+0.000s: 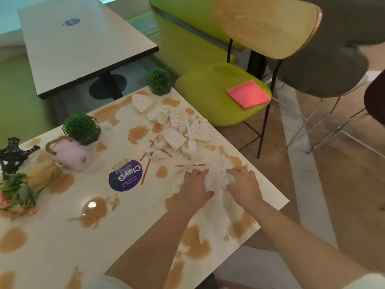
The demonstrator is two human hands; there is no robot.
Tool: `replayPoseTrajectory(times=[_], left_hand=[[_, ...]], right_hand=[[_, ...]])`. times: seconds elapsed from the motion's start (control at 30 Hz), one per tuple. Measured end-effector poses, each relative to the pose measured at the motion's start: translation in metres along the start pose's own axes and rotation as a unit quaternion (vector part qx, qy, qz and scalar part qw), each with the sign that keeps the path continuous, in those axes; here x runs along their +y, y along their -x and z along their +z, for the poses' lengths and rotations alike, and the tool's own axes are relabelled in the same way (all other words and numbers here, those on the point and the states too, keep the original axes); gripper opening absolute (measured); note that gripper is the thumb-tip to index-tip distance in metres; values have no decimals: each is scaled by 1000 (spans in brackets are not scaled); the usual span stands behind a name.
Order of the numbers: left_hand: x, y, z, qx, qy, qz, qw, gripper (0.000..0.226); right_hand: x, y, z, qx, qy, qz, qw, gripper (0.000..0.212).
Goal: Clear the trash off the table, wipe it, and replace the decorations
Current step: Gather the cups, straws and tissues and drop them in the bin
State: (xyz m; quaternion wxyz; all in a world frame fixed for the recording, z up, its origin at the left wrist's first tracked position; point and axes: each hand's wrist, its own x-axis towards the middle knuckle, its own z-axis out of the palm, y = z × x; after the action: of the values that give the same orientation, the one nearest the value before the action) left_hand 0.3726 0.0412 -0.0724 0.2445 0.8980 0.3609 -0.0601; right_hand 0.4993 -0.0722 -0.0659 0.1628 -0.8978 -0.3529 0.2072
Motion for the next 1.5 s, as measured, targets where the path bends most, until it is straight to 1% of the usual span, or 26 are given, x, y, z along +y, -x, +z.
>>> replayPoseTrajectory(times=[0.1,0.2,0.3,0.37,0.47,0.57,0.63,0.73,0.8,0.9,0.97,1.03,1.1,1.2,1.23,1.33,1.4,1.43,1.47,1.5], left_hand=[[-1,-4,5,-5,-16,-5,1000,69],[1,-7,6,-9,-3,-13,1000,54],[1,-8,4,-12,11,-20,1000,42],[0,-7,3,3,22,-19,1000,36],[1,-2,-5,63,40,-27,997,30],[0,5,-16,145,39,-3,989,29],[2,13,-29,178,96,-24,979,29],[1,26,-49,191,220,-112,950,27],[-4,36,-58,204,272,-150,928,23],[-23,53,-70,225,338,-180,896,15],[-44,70,-79,237,384,-194,871,16],[-64,87,-86,256,384,-203,863,25],[-85,105,-94,277,374,-220,857,32],[-126,131,-109,308,413,-259,817,31],[-135,136,-113,315,421,-264,809,29],[-178,166,-131,338,469,-269,770,19],[-209,185,-143,349,508,-270,739,8],[-227,193,-149,361,519,-279,723,6],[-248,203,-156,368,523,-295,710,11],[-272,214,-162,372,521,-314,701,22]], right_hand=[[2,1,8,10,49,-18,999,41],[3,6,12,12,84,-45,995,32],[4,10,16,18,69,-59,996,24],[5,12,19,19,25,-50,998,19],[1,18,13,40,-111,-15,993,12],[-13,22,-2,61,-244,23,968,10],[-27,25,-12,65,-312,31,947,13],[-49,28,-18,68,-375,32,924,12],[-67,31,-18,56,-397,22,916,12],[-96,39,-9,13,-430,3,903,14],[-121,50,-2,-21,-450,-12,893,16],[-143,58,7,-42,-458,-19,888,24],[-168,66,16,-60,-451,-21,890,29],[-213,79,35,-89,-454,-38,886,31],[-223,82,39,-96,-453,-46,885,29],[-273,93,65,-128,-429,-83,890,23],[-305,101,83,-147,-423,-97,889,24],[-323,106,93,-154,-422,-101,888,23],[-343,112,103,-157,-418,-112,888,21],[-366,119,117,-161,-409,-126,889,18]])
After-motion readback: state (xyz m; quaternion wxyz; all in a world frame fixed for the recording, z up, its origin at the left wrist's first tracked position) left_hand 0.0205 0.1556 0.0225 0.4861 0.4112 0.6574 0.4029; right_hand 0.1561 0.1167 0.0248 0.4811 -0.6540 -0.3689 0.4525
